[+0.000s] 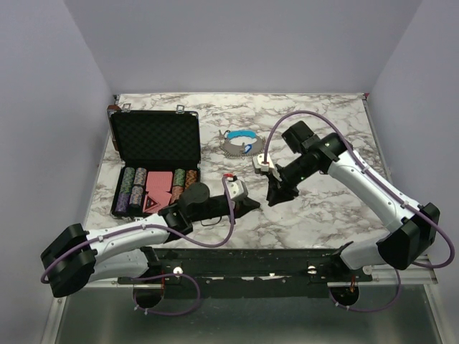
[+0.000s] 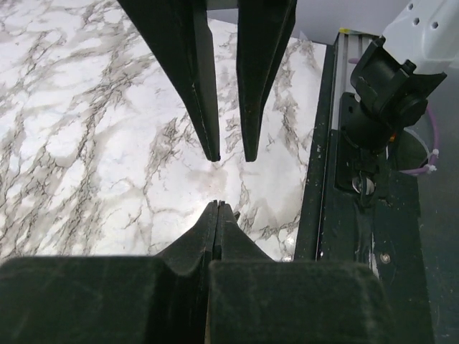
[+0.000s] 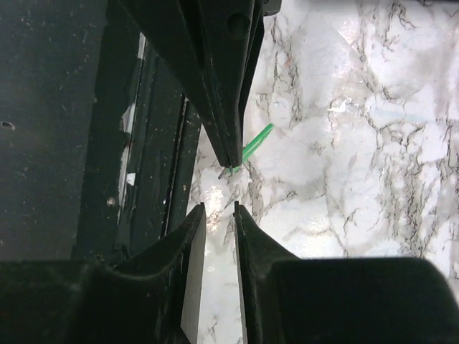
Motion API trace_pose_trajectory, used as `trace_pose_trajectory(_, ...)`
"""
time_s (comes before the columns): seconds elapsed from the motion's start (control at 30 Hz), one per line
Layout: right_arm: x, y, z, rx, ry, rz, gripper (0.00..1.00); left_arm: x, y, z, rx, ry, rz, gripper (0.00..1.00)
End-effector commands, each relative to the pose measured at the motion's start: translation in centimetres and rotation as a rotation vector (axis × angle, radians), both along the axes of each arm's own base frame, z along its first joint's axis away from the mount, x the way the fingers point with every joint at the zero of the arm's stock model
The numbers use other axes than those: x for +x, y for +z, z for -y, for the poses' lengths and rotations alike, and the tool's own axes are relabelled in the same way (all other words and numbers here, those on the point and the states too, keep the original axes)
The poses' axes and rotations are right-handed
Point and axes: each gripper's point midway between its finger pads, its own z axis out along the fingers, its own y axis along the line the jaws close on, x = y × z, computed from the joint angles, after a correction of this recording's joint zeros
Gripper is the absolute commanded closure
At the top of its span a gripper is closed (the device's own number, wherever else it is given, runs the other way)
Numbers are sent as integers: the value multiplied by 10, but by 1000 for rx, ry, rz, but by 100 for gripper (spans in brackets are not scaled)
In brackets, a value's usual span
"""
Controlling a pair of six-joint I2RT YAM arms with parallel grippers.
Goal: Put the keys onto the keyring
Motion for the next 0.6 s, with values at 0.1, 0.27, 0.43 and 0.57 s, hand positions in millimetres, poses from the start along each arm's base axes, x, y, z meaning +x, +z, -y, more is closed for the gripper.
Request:
trace_pose_trajectory(0.1, 5, 18, -8, 141, -89, -86, 59, 8, 27, -15, -221, 104, -8, 100)
trace_pose_trajectory(0.27, 14, 26, -11, 290, -140, -137, 58, 10, 54, -29, -404, 157, 14, 100)
trace_pose_trajectory(0.43, 20, 33, -18, 371, -135, -135, 59, 13, 76, -38, -523, 191, 8, 100)
trace_pose_trajectory(0.57, 21, 39, -24, 414, -104, -156, 59, 11, 86, -37, -574, 174, -11, 100)
